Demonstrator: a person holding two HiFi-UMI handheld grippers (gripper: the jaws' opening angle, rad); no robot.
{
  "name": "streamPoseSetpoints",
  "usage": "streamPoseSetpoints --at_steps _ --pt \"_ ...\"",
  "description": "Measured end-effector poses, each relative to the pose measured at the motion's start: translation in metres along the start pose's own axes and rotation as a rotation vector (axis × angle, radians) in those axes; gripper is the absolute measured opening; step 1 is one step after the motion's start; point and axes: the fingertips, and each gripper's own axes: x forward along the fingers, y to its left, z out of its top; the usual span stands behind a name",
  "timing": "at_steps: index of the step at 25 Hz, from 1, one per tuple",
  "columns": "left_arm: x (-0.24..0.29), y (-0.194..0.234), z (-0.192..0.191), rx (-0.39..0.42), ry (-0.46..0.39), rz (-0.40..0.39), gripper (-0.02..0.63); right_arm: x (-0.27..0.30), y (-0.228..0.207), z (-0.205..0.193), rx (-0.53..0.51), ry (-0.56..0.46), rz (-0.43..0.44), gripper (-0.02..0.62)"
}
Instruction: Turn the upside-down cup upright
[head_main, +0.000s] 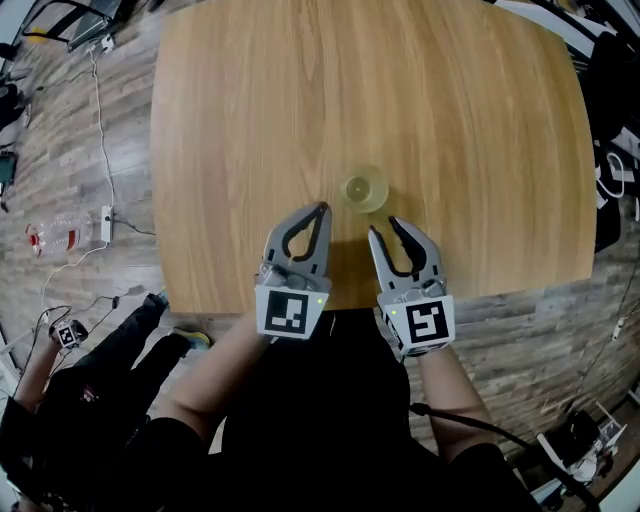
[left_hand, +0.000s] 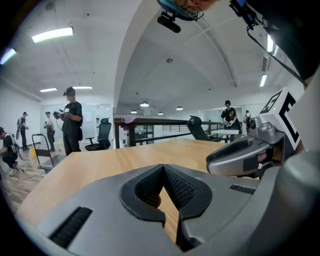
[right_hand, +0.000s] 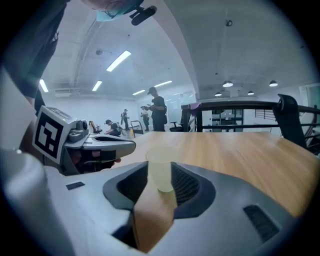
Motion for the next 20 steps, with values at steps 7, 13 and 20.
streamPoseSetpoints --at_steps 7,13,20 --pt "0.011 0.018 -0.032 -0.052 0.039 0.055 -0.005 0.044 -0.008 -0.033 0.010 0.025 0.112 0.292" --pt "0.014 0.025 -0.047 -0.086 0.044 0.065 -0.005 0.079 -0.007 -0.028 -0.022 -0.020 0.146 0.381" --pt "0.009 0.030 -0.068 -0.078 0.062 0.075 -0.005 0.097 -0.004 -0.017 -0.063 -0.096 0.162 0.387"
